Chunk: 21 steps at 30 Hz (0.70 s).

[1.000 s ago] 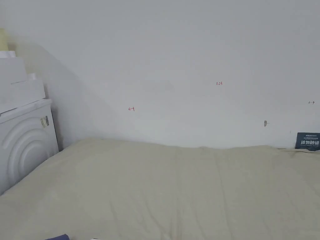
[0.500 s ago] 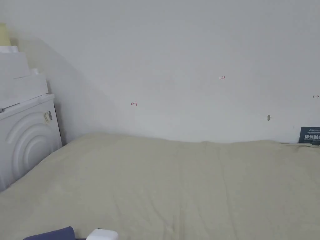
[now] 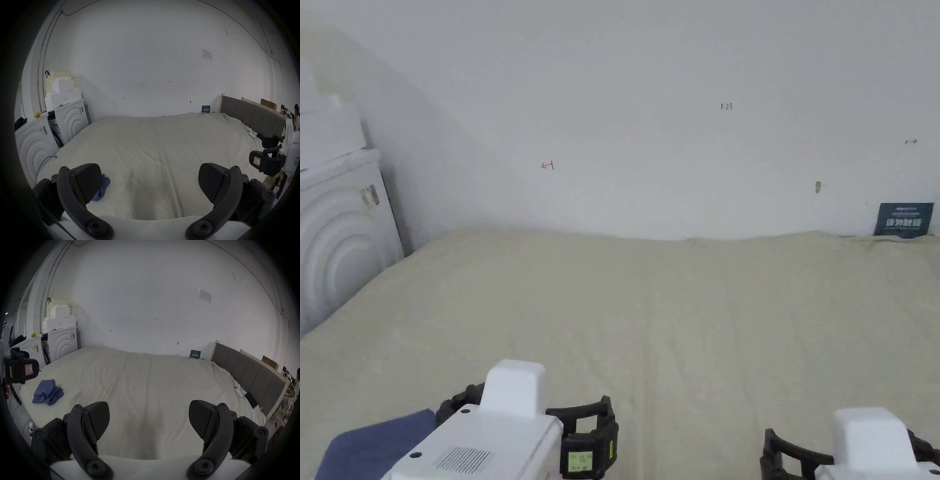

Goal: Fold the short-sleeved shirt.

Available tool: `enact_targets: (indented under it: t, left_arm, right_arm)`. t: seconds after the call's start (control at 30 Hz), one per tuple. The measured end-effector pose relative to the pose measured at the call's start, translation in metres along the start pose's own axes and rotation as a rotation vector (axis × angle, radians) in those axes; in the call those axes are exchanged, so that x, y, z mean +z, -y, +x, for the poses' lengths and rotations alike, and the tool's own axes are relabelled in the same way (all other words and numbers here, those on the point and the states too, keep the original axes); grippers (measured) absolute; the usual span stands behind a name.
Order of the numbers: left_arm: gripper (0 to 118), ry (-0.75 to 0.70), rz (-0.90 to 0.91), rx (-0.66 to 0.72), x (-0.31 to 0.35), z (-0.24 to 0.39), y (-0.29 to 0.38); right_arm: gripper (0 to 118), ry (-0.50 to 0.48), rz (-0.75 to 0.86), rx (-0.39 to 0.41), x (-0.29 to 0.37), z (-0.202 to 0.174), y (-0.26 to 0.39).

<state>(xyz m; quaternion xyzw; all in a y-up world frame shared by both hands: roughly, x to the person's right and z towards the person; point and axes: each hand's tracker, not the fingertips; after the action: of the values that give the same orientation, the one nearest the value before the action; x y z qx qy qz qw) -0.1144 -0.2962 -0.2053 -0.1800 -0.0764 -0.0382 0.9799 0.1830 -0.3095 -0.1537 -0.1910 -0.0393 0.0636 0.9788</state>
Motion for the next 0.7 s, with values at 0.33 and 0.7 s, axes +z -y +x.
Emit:
enact_targets:
  t: [0.33,0.7]
  left_arm:
    - [118,-0.032,-0.077,0.027,-0.001,0.001,-0.009]
    - [118,-0.034,-0.061,0.07,0.009,-0.002,-0.006]
  right_arm:
    - [101,-0.004,-0.014,-0.084,-0.02,-0.007,-0.031]
    - [101,-0.081,-0.039,-0.113,-0.011,-0.006,-0.024]
